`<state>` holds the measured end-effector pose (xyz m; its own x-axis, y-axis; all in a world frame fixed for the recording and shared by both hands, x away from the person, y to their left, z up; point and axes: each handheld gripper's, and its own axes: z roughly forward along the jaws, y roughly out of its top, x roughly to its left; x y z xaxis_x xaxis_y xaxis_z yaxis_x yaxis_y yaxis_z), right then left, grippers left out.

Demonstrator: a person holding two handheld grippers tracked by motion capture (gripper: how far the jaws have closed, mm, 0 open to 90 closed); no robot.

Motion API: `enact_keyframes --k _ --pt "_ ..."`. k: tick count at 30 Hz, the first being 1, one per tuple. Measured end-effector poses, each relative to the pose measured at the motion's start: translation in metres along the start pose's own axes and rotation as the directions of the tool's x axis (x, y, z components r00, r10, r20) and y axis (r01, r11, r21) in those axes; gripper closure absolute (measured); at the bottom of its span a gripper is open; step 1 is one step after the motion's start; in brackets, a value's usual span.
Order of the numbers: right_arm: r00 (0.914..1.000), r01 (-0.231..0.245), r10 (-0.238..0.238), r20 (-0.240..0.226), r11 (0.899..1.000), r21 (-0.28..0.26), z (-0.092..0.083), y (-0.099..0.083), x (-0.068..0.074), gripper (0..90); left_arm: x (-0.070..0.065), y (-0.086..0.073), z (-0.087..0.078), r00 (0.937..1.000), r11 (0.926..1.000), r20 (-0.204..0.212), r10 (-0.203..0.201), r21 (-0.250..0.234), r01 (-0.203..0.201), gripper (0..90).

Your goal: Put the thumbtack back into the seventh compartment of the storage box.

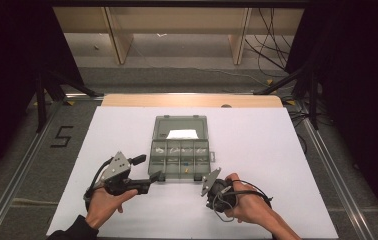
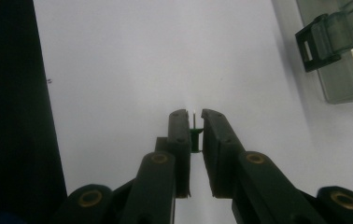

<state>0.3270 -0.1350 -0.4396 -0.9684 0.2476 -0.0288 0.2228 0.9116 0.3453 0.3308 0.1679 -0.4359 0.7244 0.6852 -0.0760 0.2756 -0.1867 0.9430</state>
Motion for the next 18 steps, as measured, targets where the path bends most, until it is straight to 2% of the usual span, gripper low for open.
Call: enact_keyframes --k 3,5,10,11,13,14,18 --pt "1.0 0.005 -0.005 0.004 1.0 -0.024 -0.003 0.005 -0.004 82.2 0.0 0.0 0.0 1.0 1.0 0.003 0.007 0.004 -0.007 23.4" --pt "0.9999 0.005 -0.004 0.016 0.999 -0.042 -0.006 0.01 -0.007 82.2 -0.001 0.0 0.001 0.9999 0.9999 -0.002 -0.011 0.001 0.011 23.4" --pt "0.9997 -0.004 0.006 0.023 0.997 -0.073 -0.014 0.02 -0.016 82.2 0.0 0.0 0.001 1.0 1.0 -0.001 -0.003 0.004 0.003 23.3" --pt "0.9994 0.004 -0.002 0.036 0.997 -0.075 -0.015 0.023 -0.018 82.2 -0.001 0.0 0.001 0.9999 0.9999 -0.002 -0.016 0.001 0.016 23.3" --pt "0.9994 0.0 0.002 0.033 0.997 -0.083 -0.015 0.025 -0.02 82.2 -0.001 -0.001 0.001 0.9999 0.9999 -0.003 -0.015 0.002 0.015 23.4" --pt "0.9984 0.004 0.002 0.056 0.995 -0.099 -0.015 0.03 -0.022 82.1 -0.001 0.0 0.001 0.9999 0.9999 -0.002 -0.015 0.001 0.015 23.3" --pt "0.9979 0.011 -0.004 0.065 0.994 -0.112 -0.014 0.039 -0.026 82.2 -0.001 0.0 0.001 0.9999 0.9999 0.003 -0.012 -0.002 0.012 23.4"
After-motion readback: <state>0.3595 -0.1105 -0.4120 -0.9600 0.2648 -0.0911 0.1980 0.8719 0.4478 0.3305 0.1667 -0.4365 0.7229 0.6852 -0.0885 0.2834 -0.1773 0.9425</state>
